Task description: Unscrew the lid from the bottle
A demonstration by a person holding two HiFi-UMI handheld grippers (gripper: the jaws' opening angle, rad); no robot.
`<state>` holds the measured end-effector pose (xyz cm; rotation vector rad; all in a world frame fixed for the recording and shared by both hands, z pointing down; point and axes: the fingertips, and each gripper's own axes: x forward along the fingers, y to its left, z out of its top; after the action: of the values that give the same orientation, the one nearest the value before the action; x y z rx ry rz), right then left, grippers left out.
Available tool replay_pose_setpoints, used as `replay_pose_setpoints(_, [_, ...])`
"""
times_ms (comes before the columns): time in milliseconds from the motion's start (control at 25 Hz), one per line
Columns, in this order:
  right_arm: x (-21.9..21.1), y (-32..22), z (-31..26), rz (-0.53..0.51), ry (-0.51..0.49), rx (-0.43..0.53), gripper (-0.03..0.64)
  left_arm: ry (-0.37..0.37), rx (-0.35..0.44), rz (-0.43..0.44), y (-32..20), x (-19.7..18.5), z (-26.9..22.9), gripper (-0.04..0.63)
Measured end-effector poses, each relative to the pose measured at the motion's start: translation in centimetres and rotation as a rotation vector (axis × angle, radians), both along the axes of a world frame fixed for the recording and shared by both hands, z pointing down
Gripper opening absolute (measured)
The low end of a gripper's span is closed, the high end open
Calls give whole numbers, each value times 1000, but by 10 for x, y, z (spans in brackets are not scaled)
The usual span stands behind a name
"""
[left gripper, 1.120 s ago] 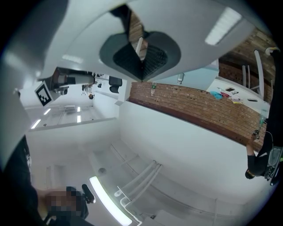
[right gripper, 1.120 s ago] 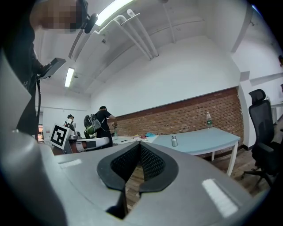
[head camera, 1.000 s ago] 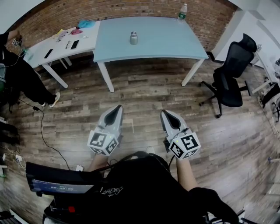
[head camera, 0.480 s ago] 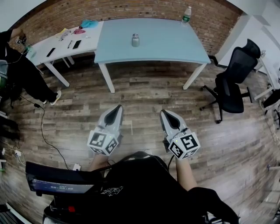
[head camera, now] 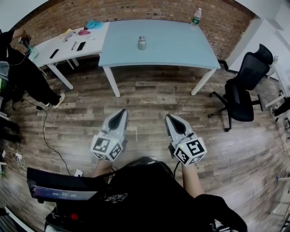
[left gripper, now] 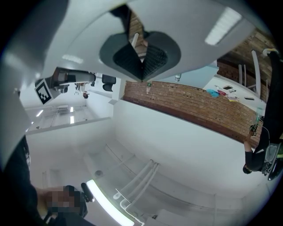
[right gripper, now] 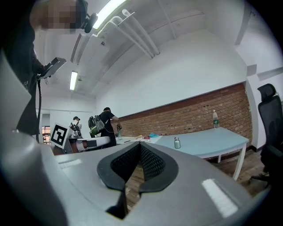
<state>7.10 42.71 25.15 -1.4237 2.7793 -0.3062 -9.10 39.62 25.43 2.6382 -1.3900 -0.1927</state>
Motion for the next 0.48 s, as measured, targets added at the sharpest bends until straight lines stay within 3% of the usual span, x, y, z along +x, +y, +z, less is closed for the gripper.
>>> replay_pose_setpoints(480, [8, -4, 0, -22, -3, 0, 2, -5, -1, -10, -5, 12, 0, 0])
